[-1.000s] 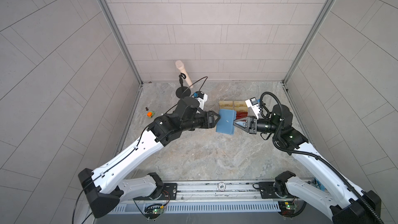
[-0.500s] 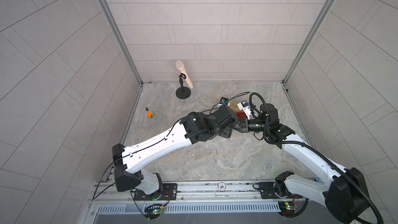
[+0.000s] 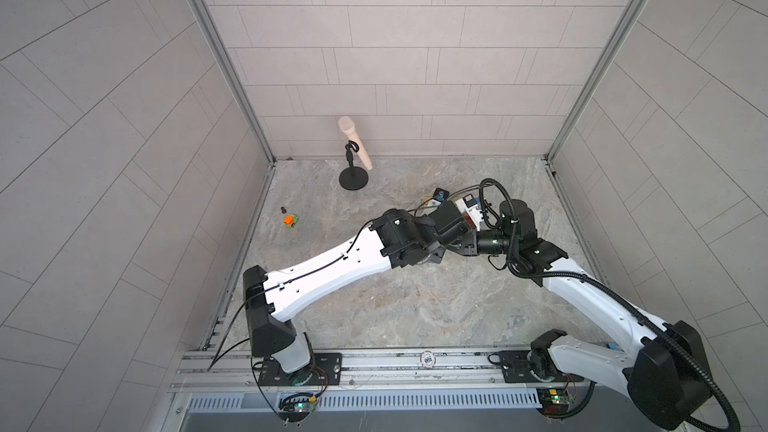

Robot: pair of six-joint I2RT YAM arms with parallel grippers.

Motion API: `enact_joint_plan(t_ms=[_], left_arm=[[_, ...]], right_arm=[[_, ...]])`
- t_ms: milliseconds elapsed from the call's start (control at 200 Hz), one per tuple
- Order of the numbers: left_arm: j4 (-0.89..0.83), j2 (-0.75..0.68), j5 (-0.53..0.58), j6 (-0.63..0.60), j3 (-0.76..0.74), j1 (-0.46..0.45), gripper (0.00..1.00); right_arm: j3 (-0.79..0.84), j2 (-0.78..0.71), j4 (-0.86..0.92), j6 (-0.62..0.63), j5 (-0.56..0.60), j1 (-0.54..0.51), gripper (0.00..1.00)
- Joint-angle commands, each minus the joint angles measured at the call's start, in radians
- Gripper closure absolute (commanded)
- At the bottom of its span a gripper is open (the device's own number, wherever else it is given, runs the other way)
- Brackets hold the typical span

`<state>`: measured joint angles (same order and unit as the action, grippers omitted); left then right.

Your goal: Put the credit cards into the card holder

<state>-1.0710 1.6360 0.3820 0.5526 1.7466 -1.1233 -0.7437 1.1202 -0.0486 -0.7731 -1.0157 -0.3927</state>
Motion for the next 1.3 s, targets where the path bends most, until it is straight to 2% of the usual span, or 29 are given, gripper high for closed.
enact_joint_plan(t_ms=[0, 75, 205, 315, 426, 581, 731, 991, 1146, 1297], left_arm=[[-0.044, 0.006, 0.028, -0.006, 0.024, 0.009, 0.45], [-0.035, -0.003, 0.018, -0.008, 0.016, 0.012, 0.52], [-0.043, -0.012, 0.009, -0.008, 0.013, 0.017, 0.53], [-0.023, -0.034, -0.014, -0.006, -0.007, 0.022, 0.67], [-0.012, -0.051, -0.030, -0.006, -0.024, 0.035, 0.73], [0.005, -0.069, -0.046, -0.008, -0.053, 0.051, 0.91], [0.001, -0.090, -0.049, -0.027, -0.069, 0.061, 1.00], [0.065, -0.154, -0.082, -0.045, -0.166, 0.103, 1.00], [0.100, -0.170, -0.186, -0.069, -0.202, 0.130, 1.00], [0.119, -0.171, -0.236, -0.079, -0.209, 0.143, 0.65]], right_arm=[[0.010, -0.020, -0.039, 0.015, -0.013, -0.006, 1.00], [0.006, -0.012, -0.039, 0.017, -0.016, -0.008, 1.00], [0.000, -0.010, -0.038, 0.020, -0.018, -0.008, 1.00], [0.000, -0.010, -0.040, 0.021, -0.017, -0.009, 1.00], [0.002, -0.010, -0.041, 0.020, -0.018, -0.009, 1.00], [0.005, -0.012, -0.041, 0.018, -0.024, -0.009, 1.00], [-0.001, -0.019, -0.040, 0.014, -0.024, -0.012, 1.00], [-0.006, -0.023, -0.036, 0.014, -0.023, -0.023, 1.00], [-0.014, -0.029, -0.020, 0.029, -0.030, -0.027, 1.00], [-0.023, -0.034, -0.022, 0.032, -0.035, -0.030, 1.00]])
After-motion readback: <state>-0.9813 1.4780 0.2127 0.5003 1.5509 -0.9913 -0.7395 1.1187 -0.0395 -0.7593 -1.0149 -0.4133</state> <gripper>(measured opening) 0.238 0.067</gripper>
